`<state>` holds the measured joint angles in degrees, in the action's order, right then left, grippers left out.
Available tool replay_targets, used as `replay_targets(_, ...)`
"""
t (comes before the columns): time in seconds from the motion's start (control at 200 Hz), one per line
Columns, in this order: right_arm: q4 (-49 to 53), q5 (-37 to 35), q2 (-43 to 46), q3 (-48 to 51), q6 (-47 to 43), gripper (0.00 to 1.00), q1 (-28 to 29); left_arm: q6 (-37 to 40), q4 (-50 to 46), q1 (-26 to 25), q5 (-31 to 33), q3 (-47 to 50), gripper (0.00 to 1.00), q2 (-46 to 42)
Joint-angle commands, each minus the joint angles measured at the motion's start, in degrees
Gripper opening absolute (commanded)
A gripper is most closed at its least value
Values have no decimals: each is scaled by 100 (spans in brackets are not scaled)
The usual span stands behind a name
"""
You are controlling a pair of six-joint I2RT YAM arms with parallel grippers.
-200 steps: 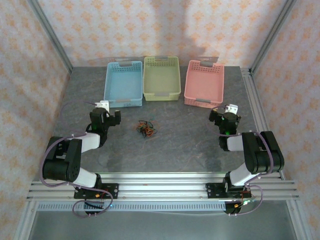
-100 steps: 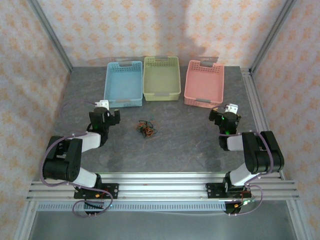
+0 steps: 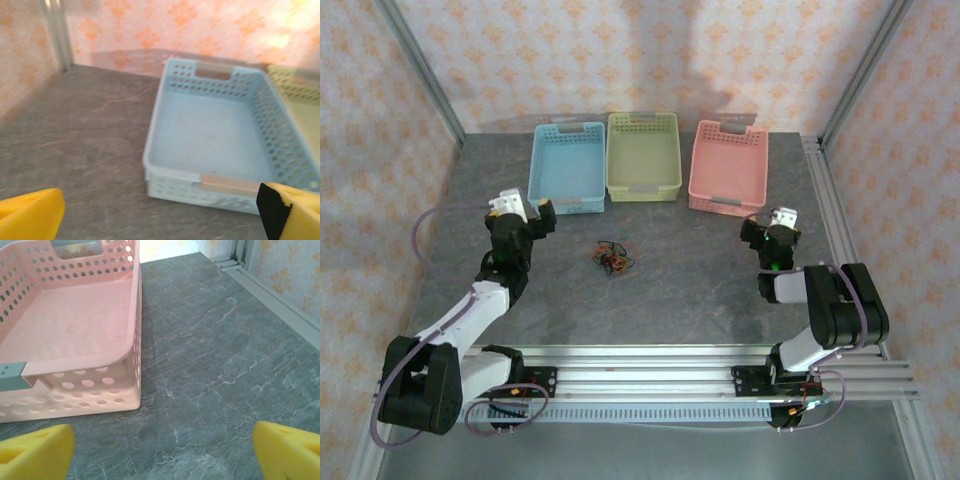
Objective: Untangle the cables
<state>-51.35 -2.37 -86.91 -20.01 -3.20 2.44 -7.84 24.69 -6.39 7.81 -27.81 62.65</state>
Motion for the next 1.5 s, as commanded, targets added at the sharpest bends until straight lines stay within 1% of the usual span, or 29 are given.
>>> replay_targets(0.0, 149, -255, 667, 58, -169, 89, 127, -485, -190, -10, -490, 28, 100, -168)
replay_targets(0.09, 449, -430, 1224, 104, -732, 89, 596, -855, -349, 26, -569, -21, 100, -88)
replay_targets(0.125, 363, -529, 1383, 139, -1030, 90, 882, -957, -498, 56, -764, -95, 100, -35)
replay_targets(0.16, 210, -507, 1539, 191, -1177, 90, 1161, -959, -642, 92, -1113, -201, 100, 29)
replay_targets(0.19, 137, -151, 1704, 215, -1220, 89, 1298, -937, -653, 78, -1339, -264, 100, 100)
replay_targets(0.23, 235, 446, 1866, 173, -1170, 87, 1417, -980, -603, 68, -1486, -285, 100, 181)
replay_targets(0.285, 687, 1141, 1879, -117, -957, 85, 1609, -970, -632, 55, -1618, -343, 100, 267)
replay_targets(0.325, 1110, 1777, 1858, -430, -876, 84, 1763, -969, -647, 57, -1714, -393, 100, 335)
replay_targets(0.4, 1538, 2589, 1369, -956, -807, 84, 2117, -974, -633, 54, -1897, -458, 100, 450)
replay_targets(0.49, 1765, 3694, 490, -1578, -739, 82, 2391, -966, -682, 9, -2044, -546, 100, 561)
replay_targets(0.545, 1814, 4043, -97, -1908, -778, 80, 2558, -933, -686, -40, -2111, -572, 99, 597)
replay_targets(0.636, 1964, 4108, -903, -2339, -1224, 79, 2858, -889, -692, -81, -2107, -580, 98, 589)
replay_targets(0.691, 1934, 4099, -1301, -2528, -1344, 79, 2978, -885, -715, -90, -2074, -599, 98, 613)
replay_targets(0.761, 1665, 4363, -1702, -2694, -1126, 79, 3000, -868, -759, -112, -2091, -658, 97, 686)
replay_targets(0.806, 1666, 4577, -1903, -2877, -970, 78, 3000, -856, -792, -143, -2083, -699, 97, 737)
replay_targets(0.856, 1703, 4777, -2031, -3041, -922, 77, 3041, -826, -824, -177, -2051, -741, 97, 786)
replay_targets(0.976, 1721, 4716, -2262, -3312, -645, 77, 3122, -804, -884, -195, -2012, -821, 97, 873)
replay_targets(1.136, 1325, 4977, -2585, -3471, 17, 76, 3191, -777, -887, -231, -1995, -830, 96, 888)
replay_targets(1.201, 1251, 4918, -2700, -3542, 207, 75, 3256, -789, -870, -247, -2003, -836, 96, 910)
replay_targets(1.286, 1433, 4747, -2759, -3643, 182, 74, 3322, -737, -937, -325, -1978, -904, 96, 963)
replay_targets(1.376, 1691, 4452, -2783, -3753, 110, 71, 3390, -686, -1022, -370, -1938, -959, 96, 1015)
replay_targets(1.426, 1726, 4415, -2795, -3773, 101, 69, 3408, -675, -1027, -394, -1931, -971, 96, 1029)
replay_targets(1.466, 1727, 4417, -2794, -3769, 85, 64, 3417, -666, -1033, -404, -1923, -973, 96, 1034)
replay_targets(1.496, 1713, 4425, -2787, -3762, 78, 58, 3413, -661, -1040, -410, -1931, -985, 95, 1047)
